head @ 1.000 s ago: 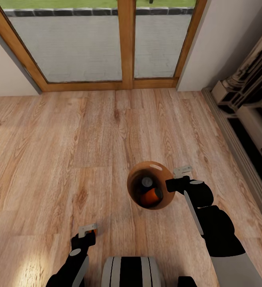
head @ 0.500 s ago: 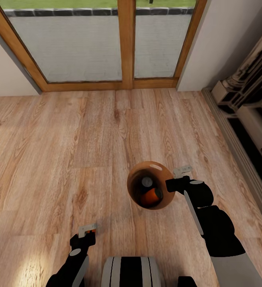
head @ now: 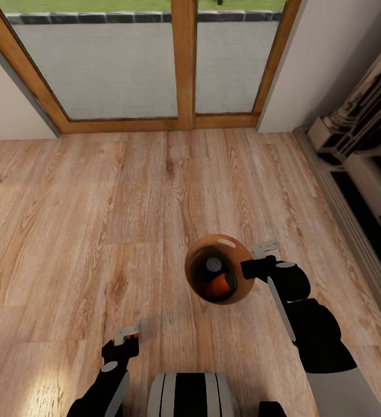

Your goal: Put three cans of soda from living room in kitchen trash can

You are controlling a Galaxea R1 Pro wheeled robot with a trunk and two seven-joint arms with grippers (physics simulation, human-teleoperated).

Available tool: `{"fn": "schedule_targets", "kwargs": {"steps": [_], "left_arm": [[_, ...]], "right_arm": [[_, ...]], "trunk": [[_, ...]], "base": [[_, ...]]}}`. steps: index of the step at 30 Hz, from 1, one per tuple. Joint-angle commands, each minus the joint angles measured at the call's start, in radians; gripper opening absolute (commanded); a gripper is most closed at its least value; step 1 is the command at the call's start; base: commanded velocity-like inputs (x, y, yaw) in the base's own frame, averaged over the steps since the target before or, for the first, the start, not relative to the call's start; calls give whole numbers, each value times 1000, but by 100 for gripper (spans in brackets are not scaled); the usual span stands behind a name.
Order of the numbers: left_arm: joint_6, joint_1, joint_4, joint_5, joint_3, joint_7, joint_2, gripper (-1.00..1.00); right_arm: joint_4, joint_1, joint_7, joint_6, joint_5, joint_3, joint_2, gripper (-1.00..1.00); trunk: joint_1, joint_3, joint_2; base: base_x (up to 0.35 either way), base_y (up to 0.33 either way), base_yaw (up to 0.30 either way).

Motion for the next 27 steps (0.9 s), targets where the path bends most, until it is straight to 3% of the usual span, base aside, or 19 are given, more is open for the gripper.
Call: {"fn": "schedule_targets", "kwargs": {"steps": [1, 27], "left_arm": [[0, 0, 2, 5, 1, 0, 0, -100], [2, 0, 3, 5, 1, 0, 0, -100]], "right_arm": [[0, 0, 3, 1, -19, 0, 0, -100], [0, 1, 3, 0, -19, 0, 0, -100]], "trunk": [[-4, 3, 7], [-103, 85, 189]], "base": [[0, 0, 0], [0, 0, 0]]}}
